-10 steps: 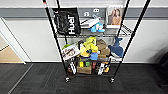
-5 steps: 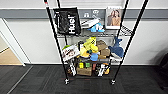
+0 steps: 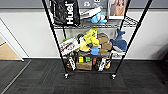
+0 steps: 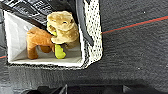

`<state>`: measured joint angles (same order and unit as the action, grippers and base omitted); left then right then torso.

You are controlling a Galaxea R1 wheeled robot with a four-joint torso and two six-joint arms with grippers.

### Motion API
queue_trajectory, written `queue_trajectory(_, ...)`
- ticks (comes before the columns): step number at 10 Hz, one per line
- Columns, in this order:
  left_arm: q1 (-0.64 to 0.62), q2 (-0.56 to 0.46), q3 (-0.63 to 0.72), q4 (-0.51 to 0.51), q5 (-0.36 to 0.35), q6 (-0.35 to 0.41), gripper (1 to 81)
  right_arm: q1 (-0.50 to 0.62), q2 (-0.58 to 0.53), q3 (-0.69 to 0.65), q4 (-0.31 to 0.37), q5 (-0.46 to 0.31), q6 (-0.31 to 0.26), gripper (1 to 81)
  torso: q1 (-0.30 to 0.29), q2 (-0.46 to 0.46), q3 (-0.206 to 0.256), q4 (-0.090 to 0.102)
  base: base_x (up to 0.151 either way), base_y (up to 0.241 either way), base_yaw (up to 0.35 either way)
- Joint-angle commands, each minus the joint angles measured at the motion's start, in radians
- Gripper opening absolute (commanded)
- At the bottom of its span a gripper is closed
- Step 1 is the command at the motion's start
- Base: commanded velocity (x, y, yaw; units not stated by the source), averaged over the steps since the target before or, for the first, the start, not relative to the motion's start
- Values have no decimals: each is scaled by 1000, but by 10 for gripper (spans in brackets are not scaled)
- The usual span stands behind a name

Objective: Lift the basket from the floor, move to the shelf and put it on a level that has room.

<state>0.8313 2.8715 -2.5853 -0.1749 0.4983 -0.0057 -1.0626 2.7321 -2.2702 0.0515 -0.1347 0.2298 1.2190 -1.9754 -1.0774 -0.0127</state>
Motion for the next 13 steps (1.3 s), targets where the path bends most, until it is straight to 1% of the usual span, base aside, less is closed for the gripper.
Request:
queue_trajectory(1, -129, 2, -1, -14, 65, -5, 811, 100, -19, 8, 21, -60, 2, 811, 62, -97, -91, 0, 0, 0, 0)
queue_trajectory(2, -145, 8, -1, -20, 65, -5, 811, 123, -19, 12, 37, -62, 0, 811, 84, -131, -29, 0, 0, 0, 0)
queue_trajectory(3, -160, 13, -1, -31, 65, -5, 811, 146, -19, 19, 47, -62, 0, 811, 101, -157, -50, 0, 0, 0, 0)
queue_trajectory(5, -183, 14, -2, -38, 65, -5, 811, 183, -18, 35, 50, -60, 2, 811, 133, -208, -64, 0, 0, 0, 0)
queue_trajectory(7, -198, 11, -3, -38, 65, -7, 811, 229, -16, 34, 76, -60, 0, 811, 178, -279, -66, 0, 0, 0, 0)
queue_trajectory(10, -198, 14, -4, -38, 65, -7, 811, 247, 11, 15, 88, -60, 0, 811, 242, -381, -66, 0, 0, 0, 0)
queue_trajectory(11, -198, 16, -4, -40, 65, -7, 811, 253, 23, -3, 88, -60, 0, 811, 325, -510, -67, 0, 0, 0, 0)
queue_trajectory(13, -198, 17, -4, -49, 65, -5, 811, 262, 31, -8, 94, -60, 0, 811, 240, -381, -67, 0, 0, 0, 0)
